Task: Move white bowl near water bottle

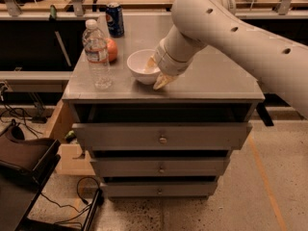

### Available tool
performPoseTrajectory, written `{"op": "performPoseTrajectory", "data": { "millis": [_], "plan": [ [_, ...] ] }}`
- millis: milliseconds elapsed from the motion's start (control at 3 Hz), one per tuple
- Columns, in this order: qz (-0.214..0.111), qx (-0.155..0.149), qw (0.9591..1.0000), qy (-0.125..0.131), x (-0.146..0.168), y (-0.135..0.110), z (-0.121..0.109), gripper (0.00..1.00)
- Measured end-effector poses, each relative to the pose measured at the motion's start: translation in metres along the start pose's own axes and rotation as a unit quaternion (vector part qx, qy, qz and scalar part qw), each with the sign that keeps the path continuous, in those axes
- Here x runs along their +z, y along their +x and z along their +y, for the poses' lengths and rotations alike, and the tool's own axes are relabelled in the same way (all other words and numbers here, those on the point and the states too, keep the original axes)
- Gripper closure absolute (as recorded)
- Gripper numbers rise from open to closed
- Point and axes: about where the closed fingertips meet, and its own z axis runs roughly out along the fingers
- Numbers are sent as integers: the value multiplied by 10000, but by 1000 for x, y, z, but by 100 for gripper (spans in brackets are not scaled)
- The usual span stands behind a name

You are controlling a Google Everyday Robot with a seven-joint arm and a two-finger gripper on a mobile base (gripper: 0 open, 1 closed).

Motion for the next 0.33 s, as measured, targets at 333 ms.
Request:
{"op": "performPoseTrajectory", "data": {
  "millis": [333],
  "plan": [
    [-6, -4, 10000, -9, 1, -1, 0, 0]
  ]
}}
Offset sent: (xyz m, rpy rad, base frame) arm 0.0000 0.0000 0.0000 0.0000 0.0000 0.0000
